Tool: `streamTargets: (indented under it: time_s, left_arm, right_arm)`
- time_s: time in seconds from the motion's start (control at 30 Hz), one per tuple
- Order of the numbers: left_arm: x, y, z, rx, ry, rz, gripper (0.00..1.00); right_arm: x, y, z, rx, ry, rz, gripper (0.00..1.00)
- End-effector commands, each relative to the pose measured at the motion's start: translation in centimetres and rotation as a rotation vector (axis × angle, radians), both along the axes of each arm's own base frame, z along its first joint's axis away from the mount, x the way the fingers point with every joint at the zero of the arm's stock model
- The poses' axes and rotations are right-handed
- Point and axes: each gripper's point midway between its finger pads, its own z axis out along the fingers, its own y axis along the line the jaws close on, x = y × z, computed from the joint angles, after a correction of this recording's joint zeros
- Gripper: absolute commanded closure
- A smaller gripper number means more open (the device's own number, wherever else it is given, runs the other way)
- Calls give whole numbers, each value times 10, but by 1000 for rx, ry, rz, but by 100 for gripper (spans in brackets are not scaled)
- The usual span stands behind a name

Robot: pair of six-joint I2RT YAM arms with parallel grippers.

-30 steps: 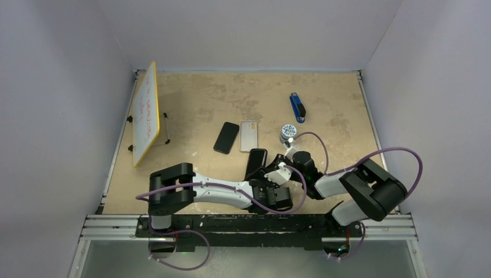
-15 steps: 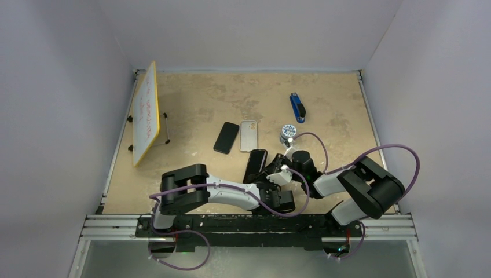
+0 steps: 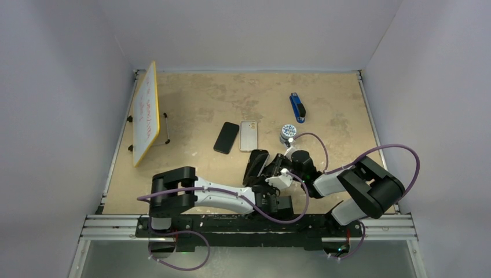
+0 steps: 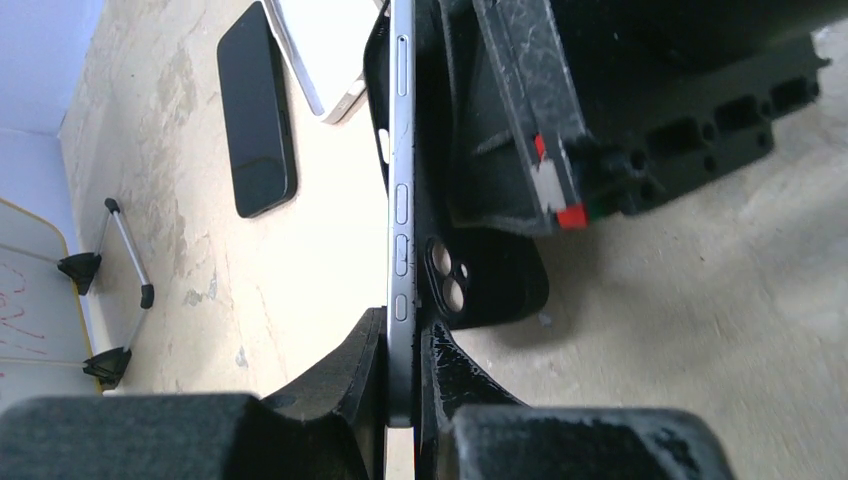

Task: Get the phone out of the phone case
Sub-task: Remove the phone case from the phone, then place the phone case at the center of the board.

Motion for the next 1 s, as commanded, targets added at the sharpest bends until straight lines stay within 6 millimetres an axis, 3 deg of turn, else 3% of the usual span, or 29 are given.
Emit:
streamTargets:
  time_s: [0.0, 0.27, 0.5, 0.77, 0.97]
  left_arm:
    - [-10, -6, 40, -123, -1, -8, 100]
    - [-6, 17, 99, -189, -58, 4, 100]
    - [9, 40, 123, -224, -54, 40, 100]
    - [31, 74, 121, -299, -26, 113, 100]
    - [42, 101, 115, -336, -47, 164, 100]
  right_arm:
    - [15, 4, 21, 35, -82, -34, 100]
    - [5, -6, 22, -6, -133, -9, 100]
    - [-2, -22, 26, -73, -196, -6, 100]
    - [7, -44, 31, -258, -282, -19, 100]
    - [32, -47, 43, -399, -319, 5, 100]
